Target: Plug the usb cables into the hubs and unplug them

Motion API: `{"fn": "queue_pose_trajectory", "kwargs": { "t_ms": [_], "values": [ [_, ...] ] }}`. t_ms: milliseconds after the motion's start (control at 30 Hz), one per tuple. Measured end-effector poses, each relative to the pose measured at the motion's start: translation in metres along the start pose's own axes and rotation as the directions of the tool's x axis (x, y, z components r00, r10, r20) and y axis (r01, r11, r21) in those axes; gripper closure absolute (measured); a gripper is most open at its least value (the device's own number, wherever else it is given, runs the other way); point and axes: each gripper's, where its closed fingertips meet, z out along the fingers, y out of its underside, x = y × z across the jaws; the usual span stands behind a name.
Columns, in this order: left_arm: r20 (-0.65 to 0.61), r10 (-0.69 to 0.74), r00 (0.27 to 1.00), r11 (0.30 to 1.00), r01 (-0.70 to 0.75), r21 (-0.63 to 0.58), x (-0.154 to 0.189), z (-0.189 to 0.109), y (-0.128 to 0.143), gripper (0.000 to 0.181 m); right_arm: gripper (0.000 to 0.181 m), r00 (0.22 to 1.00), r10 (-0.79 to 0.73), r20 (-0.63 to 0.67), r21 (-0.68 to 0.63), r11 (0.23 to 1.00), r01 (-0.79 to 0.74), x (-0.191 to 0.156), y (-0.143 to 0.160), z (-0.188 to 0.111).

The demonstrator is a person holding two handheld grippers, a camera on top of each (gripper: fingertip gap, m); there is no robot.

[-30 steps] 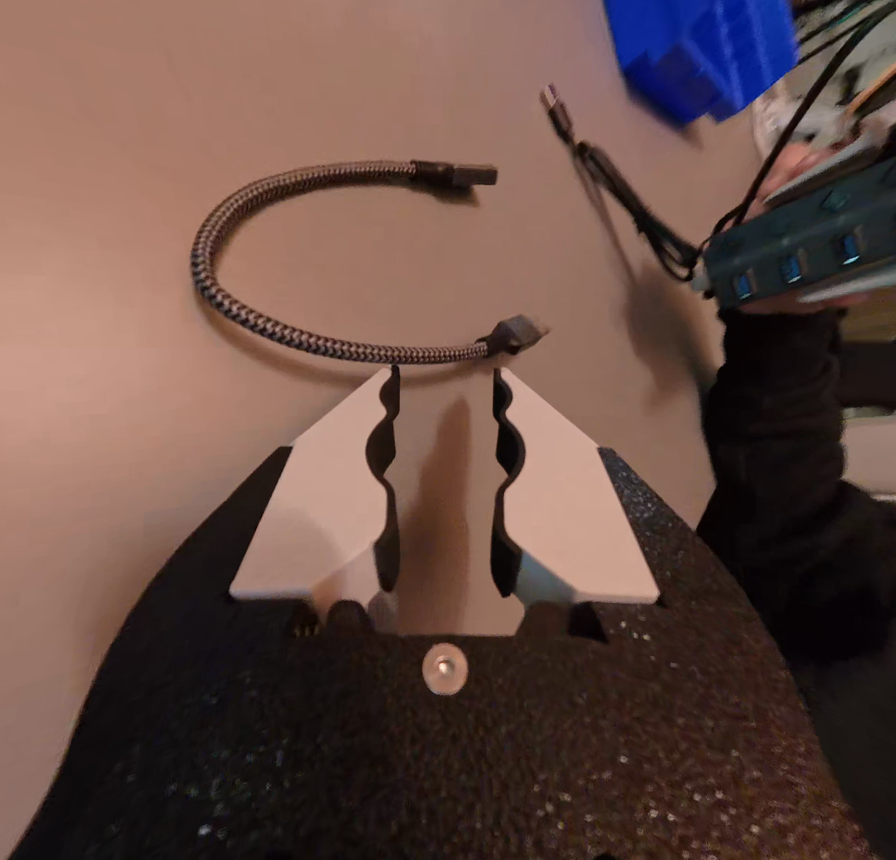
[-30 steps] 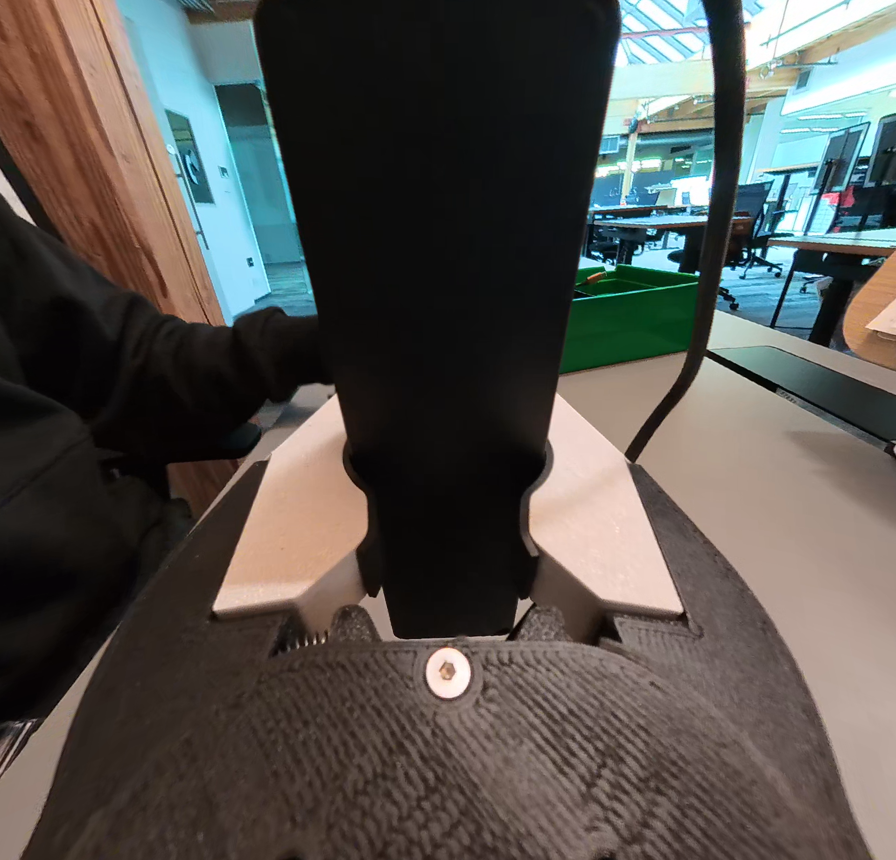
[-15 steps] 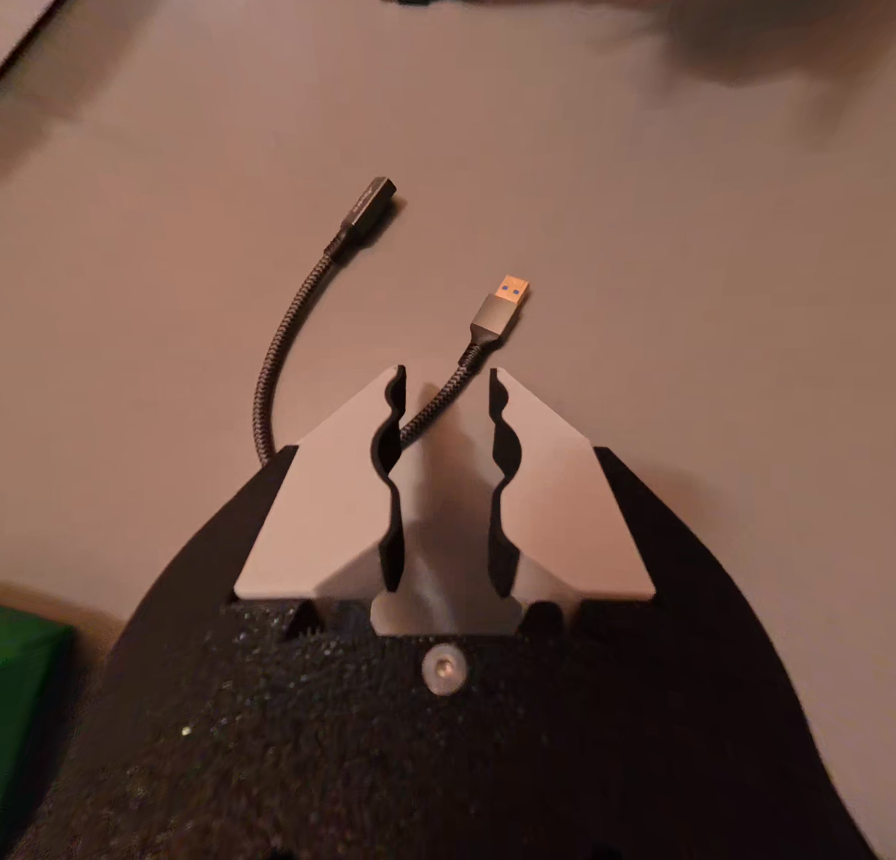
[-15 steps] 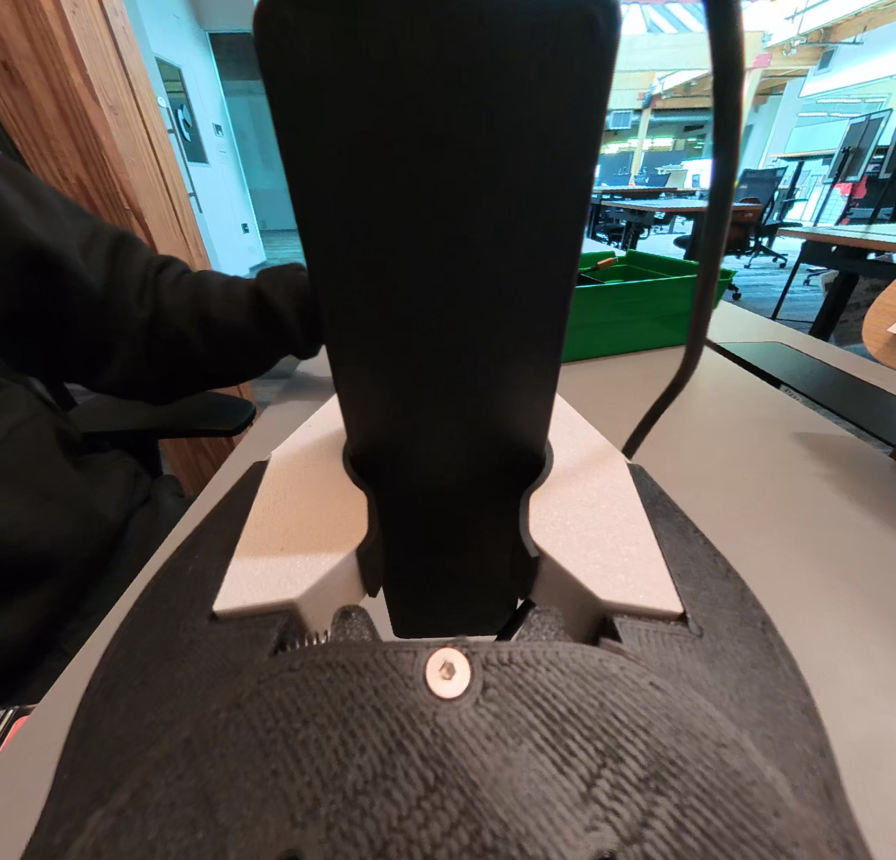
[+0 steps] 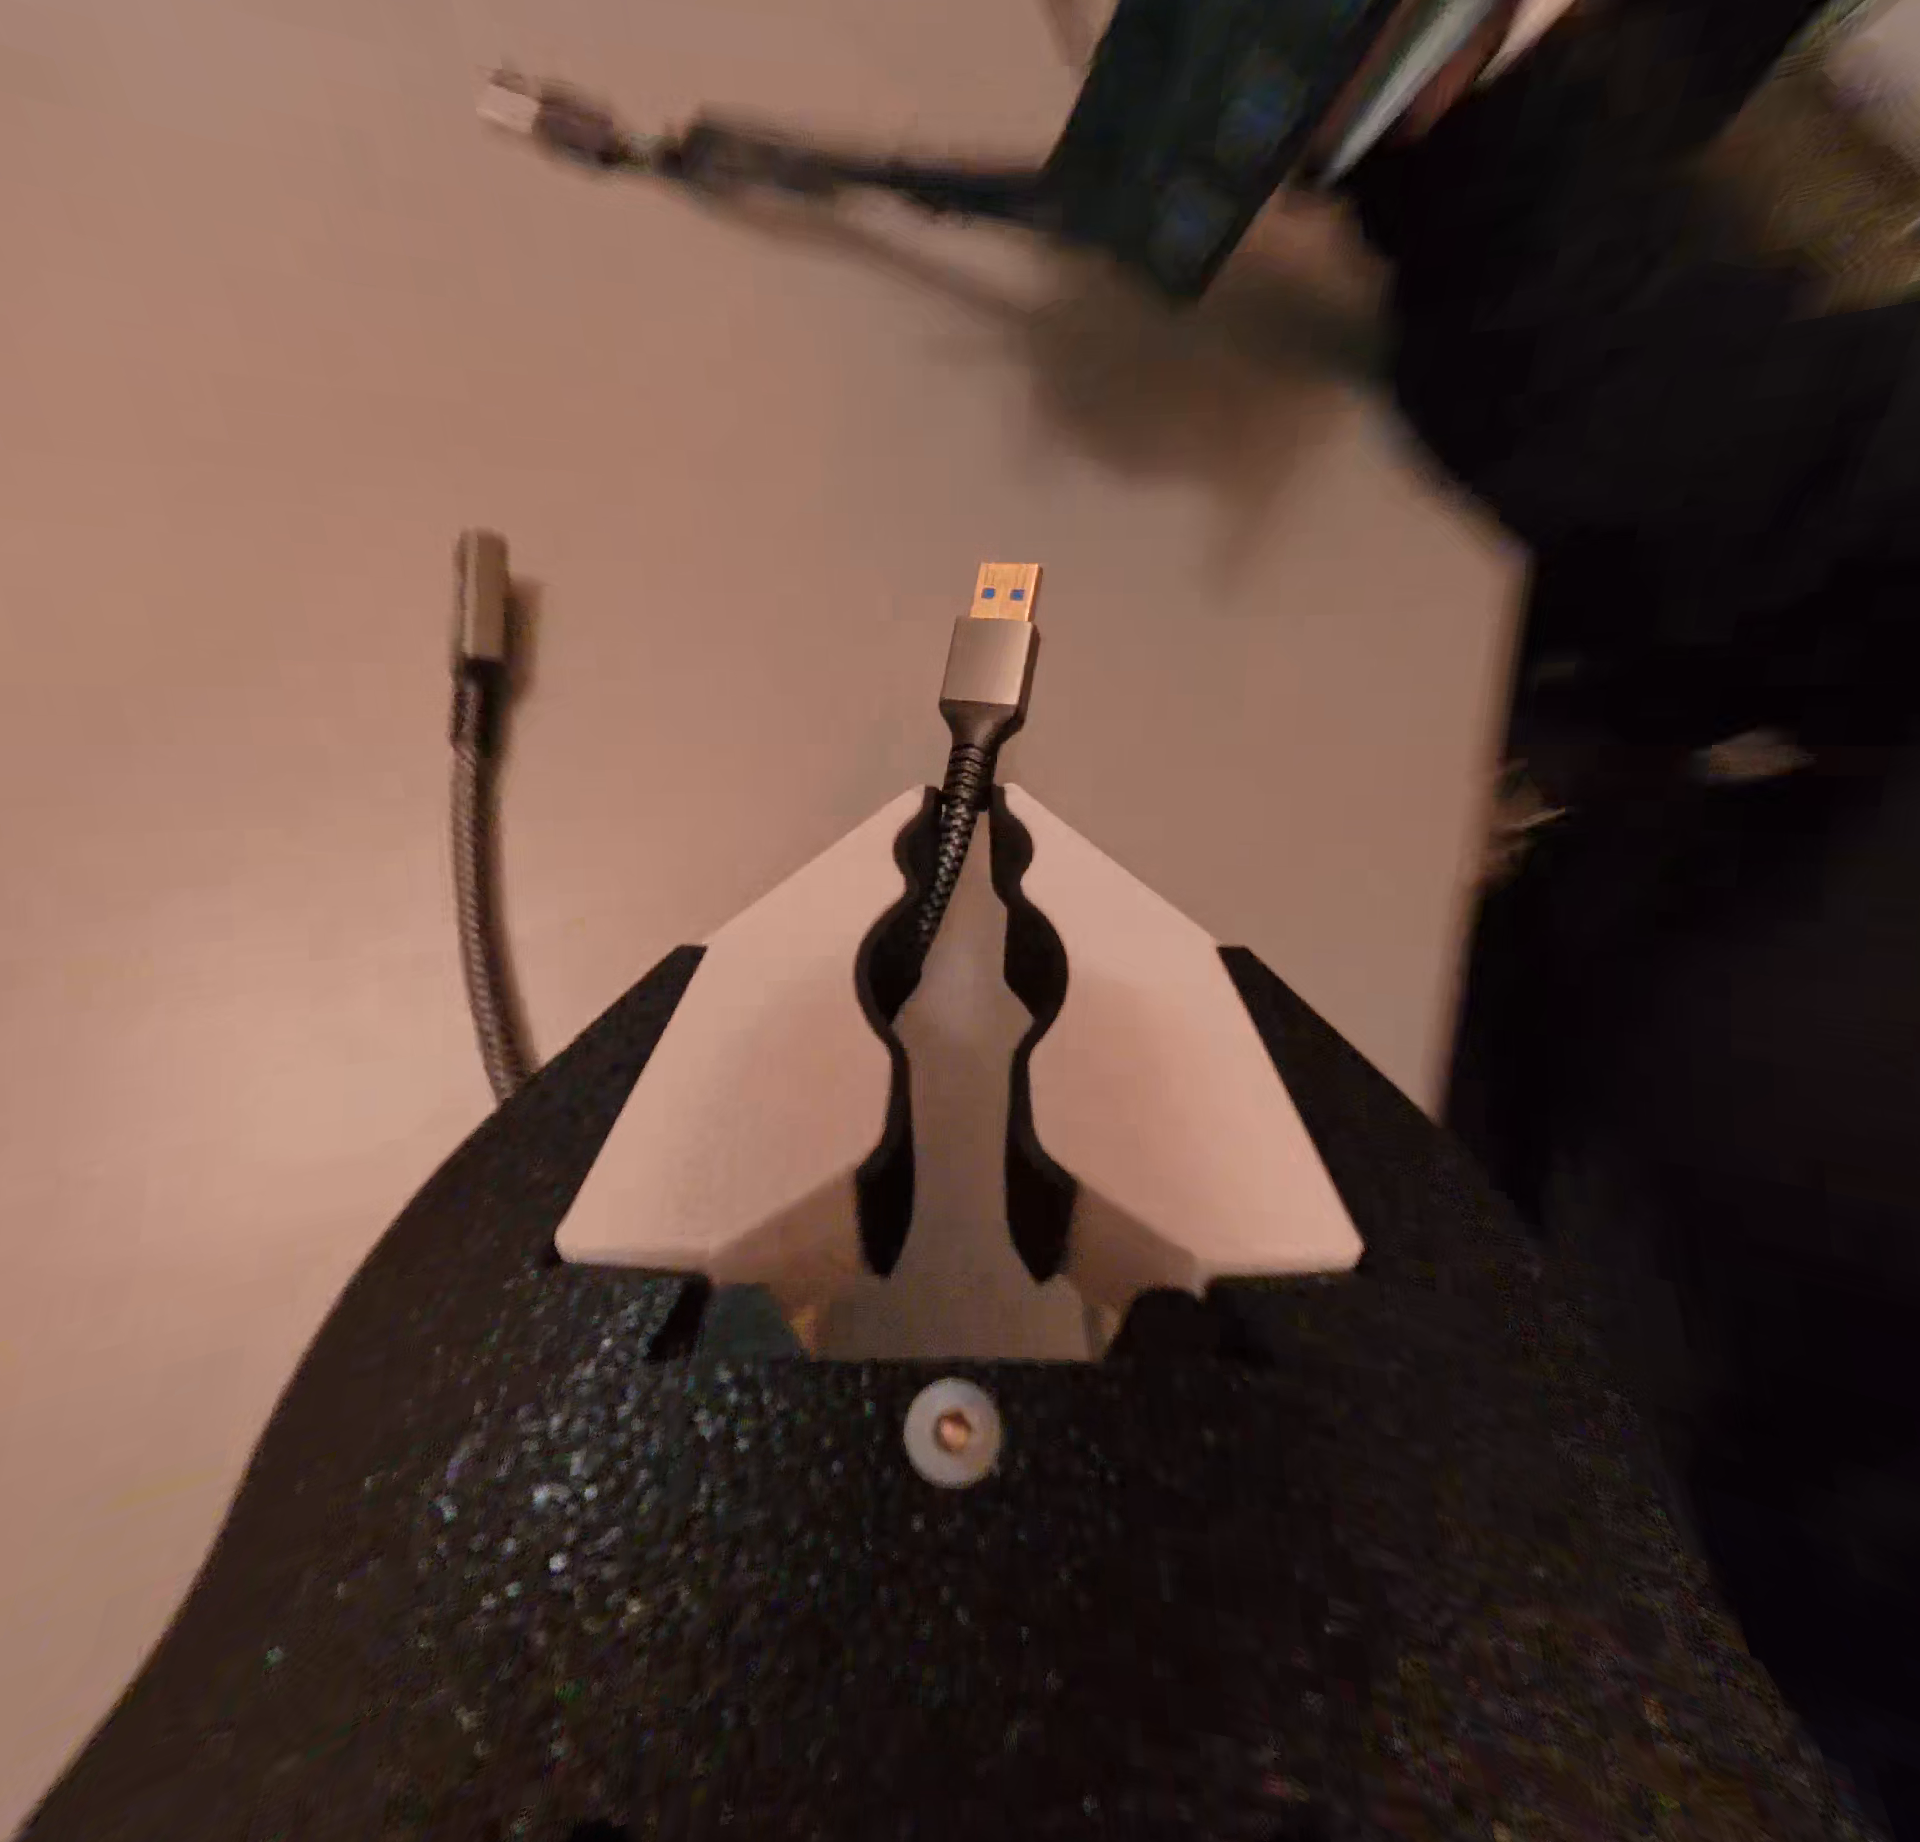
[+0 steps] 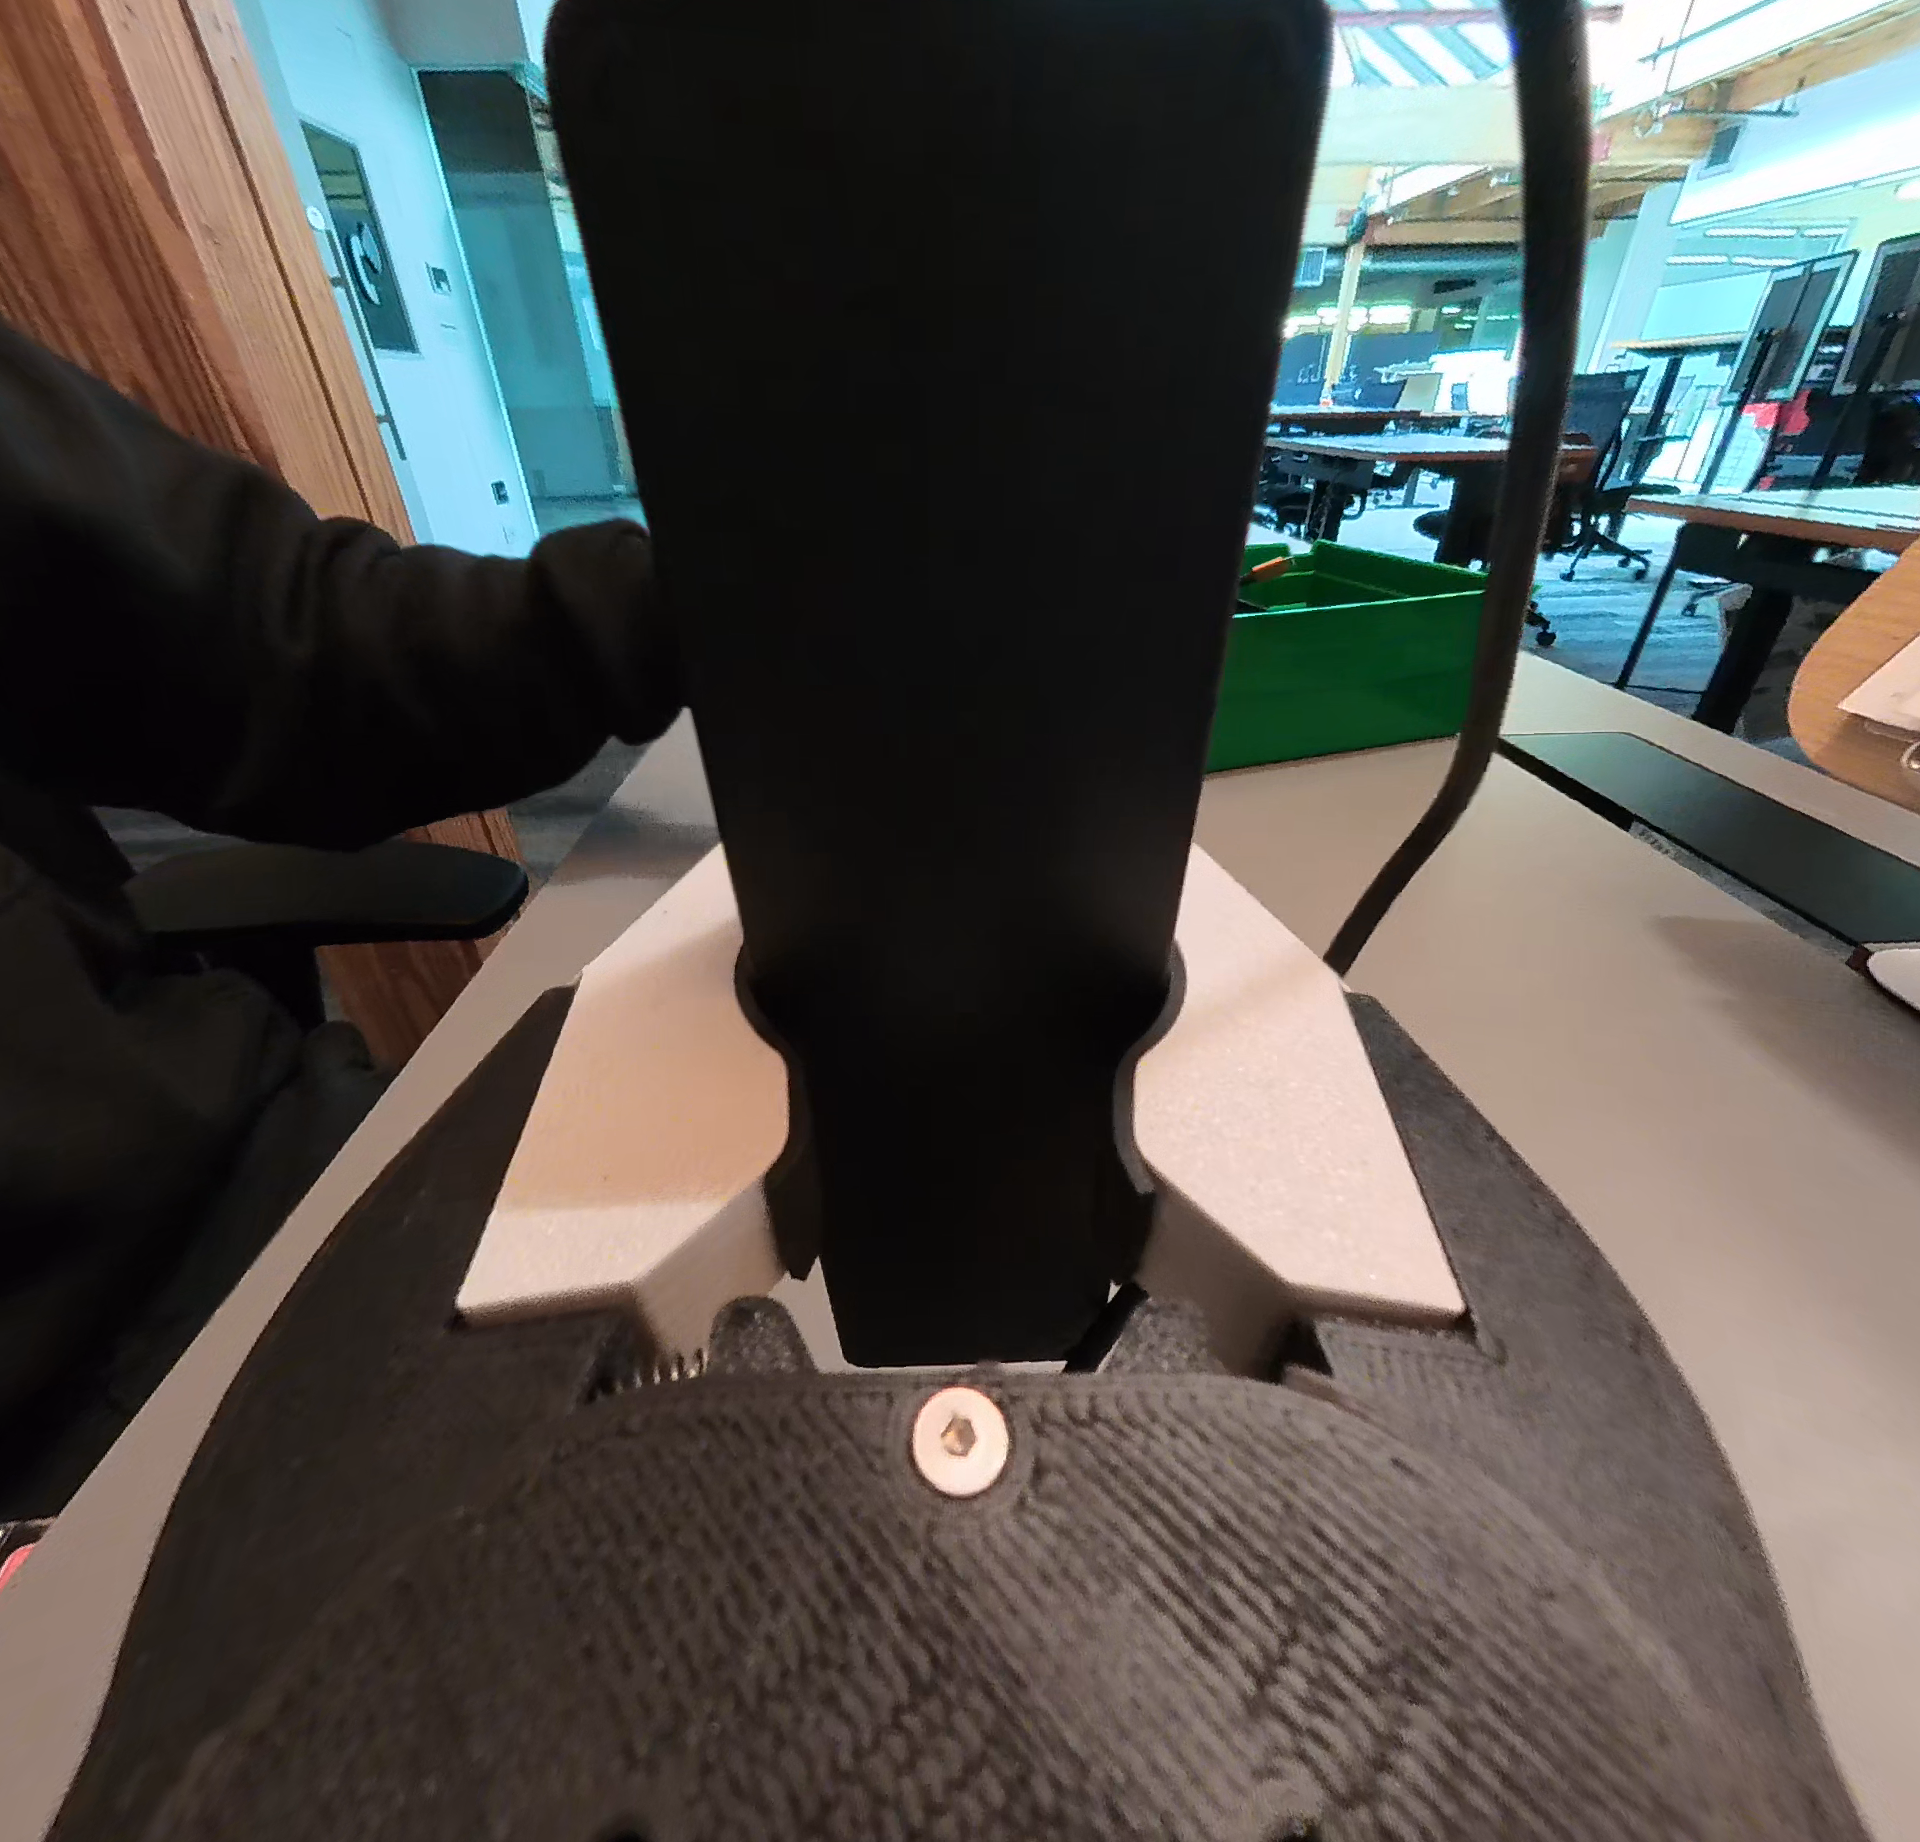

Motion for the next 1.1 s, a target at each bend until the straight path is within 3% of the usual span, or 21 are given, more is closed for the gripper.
{"fn": "queue_pose_trajectory", "kwargs": {
  "t_ms": [33,133,200,300,433,567,633,700,733,833,933,967,1000,1100],
  "values": [
    [-0.103,-0.064,0.993,0.995,0.071,0.066,0.017,-0.009,-0.018,0.174,0.119,1.000,0.000,-0.003,0.003,1.000,0.000,0.001,-0.001,-0.001],
    [-0.377,-0.216,0.901,0.965,0.256,0.058,0.053,-0.032,-0.043,0.174,0.119,1.000,0.001,-0.005,0.006,1.000,-0.001,0.001,-0.001,-0.002],
    [-0.374,-0.291,0.881,0.945,0.325,0.030,0.041,-0.031,-0.044,0.174,0.119,1.000,0.001,-0.001,0.002,1.000,-0.001,0.000,-0.001,-0.001],
    [-0.217,-0.340,0.915,0.929,0.363,0.077,-0.008,-0.022,-0.040,0.174,0.119,1.000,0.003,0.003,-0.007,1.000,-0.003,-0.001,0.001,0.000],
    [0.066,-0.189,0.980,0.966,0.173,0.192,-0.074,-0.018,-0.047,0.174,0.119,1.000,0.006,0.006,-0.016,1.000,-0.006,-0.001,0.004,0.002],
    [0.261,-0.095,0.961,0.992,0.069,0.110,-0.117,-0.005,-0.048,0.174,0.119,1.000,0.007,-0.002,-0.035,0.999,-0.007,0.001,0.009,0.002],
    [0.195,-0.207,0.959,0.978,0.195,0.080,-0.119,0.003,-0.052,0.174,0.119,1.000,0.007,-0.001,-0.037,0.999,-0.007,0.001,0.009,0.003],
    [0.001,-0.402,0.916,0.907,0.398,0.135,-0.104,0.001,-0.076,0.174,0.119,1.000,0.002,-0.007,-0.037,0.999,-0.003,0.002,0.009,0.002],
    [-0.103,-0.431,0.896,0.887,0.442,0.133,-0.089,-0.002,-0.087,0.175,0.119,1.000,0.003,-0.010,-0.036,0.999,-0.004,0.003,0.009,0.001],
    [-0.315,-0.400,0.861,0.904,0.427,0.022,-0.034,-0.012,-0.097,0.174,0.119,1.000,-0.001,-0.020,-0.016,1.000,0.000,0.005,0.005,-0.003],
    [-0.574,-0.365,0.733,0.881,0.471,0.041,0.015,-0.026,-0.116,0.174,0.119,1.000,-0.003,-0.025,0.008,1.000,0.003,0.006,-0.001,-0.007],
    [-0.590,-0.394,0.705,0.860,0.509,0.033,0.016,-0.022,-0.116,0.175,0.119,1.000,-0.002,-0.028,0.014,1.000,0.003,0.006,-0.003,-0.009],
    [-0.525,-0.433,0.733,0.859,0.512,0.006,0.006,-0.011,-0.105,0.175,0.119,1.000,-0.001,-0.029,0.018,1.000,0.002,0.007,-0.004,-0.010],
    [-0.217,-0.474,0.853,0.876,0.481,-0.022,-0.044,0.014,-0.067,0.175,0.119,0.999,0.002,-0.033,0.021,1.000,-0.001,0.008,-0.004,-0.011]
  ]
}}
